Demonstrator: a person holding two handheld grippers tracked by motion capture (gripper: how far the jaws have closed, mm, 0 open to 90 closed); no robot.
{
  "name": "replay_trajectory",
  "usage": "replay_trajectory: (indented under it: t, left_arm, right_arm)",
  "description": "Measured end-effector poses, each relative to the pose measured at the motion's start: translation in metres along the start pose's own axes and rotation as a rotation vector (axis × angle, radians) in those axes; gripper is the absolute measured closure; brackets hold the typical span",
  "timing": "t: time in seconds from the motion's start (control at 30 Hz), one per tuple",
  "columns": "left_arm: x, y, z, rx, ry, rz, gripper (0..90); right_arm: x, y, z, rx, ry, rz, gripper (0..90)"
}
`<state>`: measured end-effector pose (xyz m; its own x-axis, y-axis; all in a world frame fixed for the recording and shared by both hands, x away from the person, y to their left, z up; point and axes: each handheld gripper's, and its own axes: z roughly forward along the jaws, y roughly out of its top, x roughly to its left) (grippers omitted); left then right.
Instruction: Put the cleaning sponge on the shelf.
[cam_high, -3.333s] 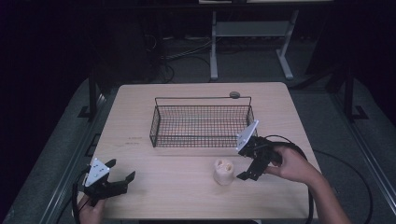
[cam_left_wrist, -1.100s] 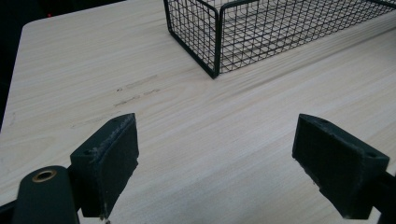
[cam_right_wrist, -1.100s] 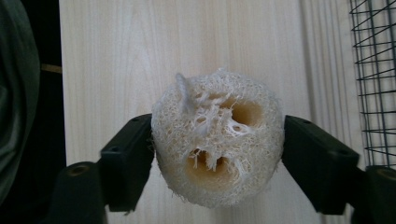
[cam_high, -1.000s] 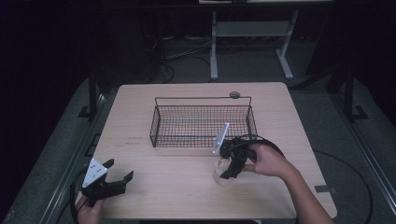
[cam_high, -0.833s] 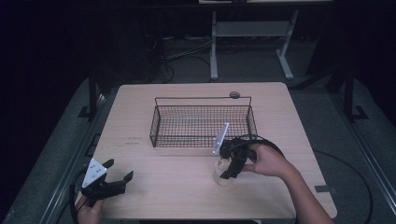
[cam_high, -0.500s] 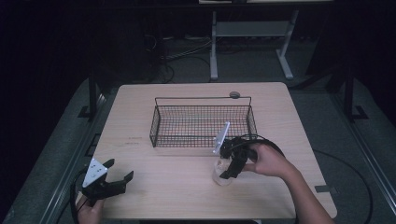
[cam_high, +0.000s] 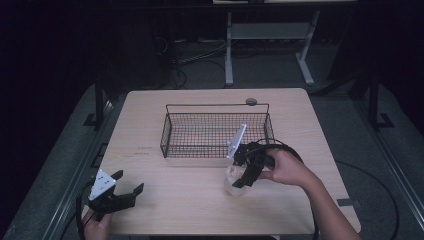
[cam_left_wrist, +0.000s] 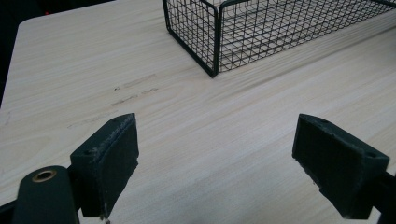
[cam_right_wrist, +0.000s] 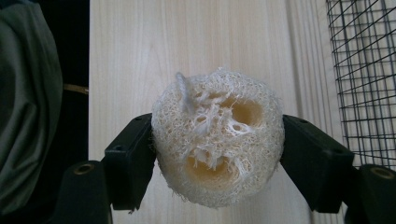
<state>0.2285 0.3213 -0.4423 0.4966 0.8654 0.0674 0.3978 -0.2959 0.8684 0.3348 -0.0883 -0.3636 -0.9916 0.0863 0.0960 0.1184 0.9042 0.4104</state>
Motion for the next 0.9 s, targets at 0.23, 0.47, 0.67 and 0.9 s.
replay_trajectory:
  t: [0.23,0.47,0.67,0.9]
  left_arm:
    - [0.000,0.000,-0.001,-0.002,0.002,-0.002,13.7]
    - [0.001,0.000,-0.001,-0.004,0.004,-0.006,13.7]
    - [0.001,0.000,-0.001,-0.004,0.005,-0.006,13.7]
    - [0.002,0.000,-0.001,-0.004,0.005,-0.003,13.7]
  right_arm:
    - [-0.002,0.003,-0.007,-0.019,0.010,0.007,28.6]
    - [-0.005,0.008,-0.012,-0.018,0.009,0.006,28.6]
    - [-0.008,0.014,-0.018,-0.019,0.008,0.005,28.7]
    - [-0.014,0.020,-0.027,-0.026,0.007,0.007,28.7]
